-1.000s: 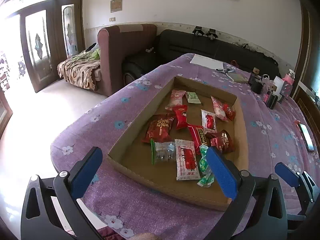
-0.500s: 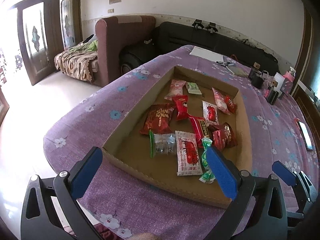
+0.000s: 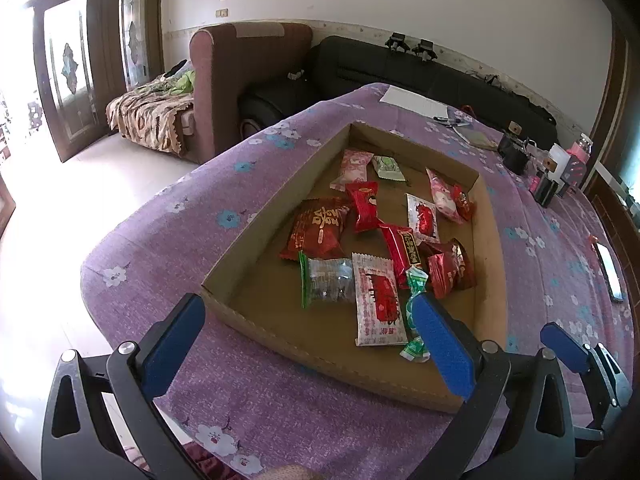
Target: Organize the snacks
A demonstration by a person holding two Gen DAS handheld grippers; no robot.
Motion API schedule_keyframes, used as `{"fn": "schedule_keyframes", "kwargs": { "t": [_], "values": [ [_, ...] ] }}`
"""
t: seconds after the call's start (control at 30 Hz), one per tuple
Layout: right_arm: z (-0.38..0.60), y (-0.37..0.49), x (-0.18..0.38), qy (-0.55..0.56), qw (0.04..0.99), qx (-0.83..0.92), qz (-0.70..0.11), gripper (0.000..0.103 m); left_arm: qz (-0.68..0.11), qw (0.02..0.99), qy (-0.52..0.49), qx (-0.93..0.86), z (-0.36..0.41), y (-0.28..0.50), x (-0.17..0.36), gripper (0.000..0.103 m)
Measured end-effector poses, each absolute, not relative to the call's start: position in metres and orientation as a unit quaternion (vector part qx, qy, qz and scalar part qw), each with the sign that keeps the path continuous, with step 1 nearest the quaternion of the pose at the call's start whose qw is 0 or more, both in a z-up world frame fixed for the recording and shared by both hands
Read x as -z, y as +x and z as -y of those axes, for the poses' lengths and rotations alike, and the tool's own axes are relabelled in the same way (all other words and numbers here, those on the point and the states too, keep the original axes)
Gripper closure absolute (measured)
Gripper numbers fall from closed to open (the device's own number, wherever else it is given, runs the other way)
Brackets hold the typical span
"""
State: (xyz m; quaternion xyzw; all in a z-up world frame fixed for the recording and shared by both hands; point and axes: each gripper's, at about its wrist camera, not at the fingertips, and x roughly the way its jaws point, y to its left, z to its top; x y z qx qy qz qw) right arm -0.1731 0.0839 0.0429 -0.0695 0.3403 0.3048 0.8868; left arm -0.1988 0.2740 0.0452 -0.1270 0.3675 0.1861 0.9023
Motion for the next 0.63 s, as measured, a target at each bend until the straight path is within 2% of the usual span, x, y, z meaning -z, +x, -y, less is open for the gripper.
{"fn": "schedule_keyframes", "kwargs": {
  "t": [0.33, 0.63],
  "values": [
    [-0.088, -0.178, -0.041, -0.079, 0.884, -0.312, -0.340, 0.030, -0.368, 0.902, -0.136, -0.183, -0.278, -0.200, -0.048, 0.000],
    [-0.057, -0.166, -0.050, -0.040, 0.891, -0.295, -0.343, 0.030, -0.341, 0.921, -0.101, -0.158, -0.247, -0.182, -0.084, 0.000]
  ]
}}
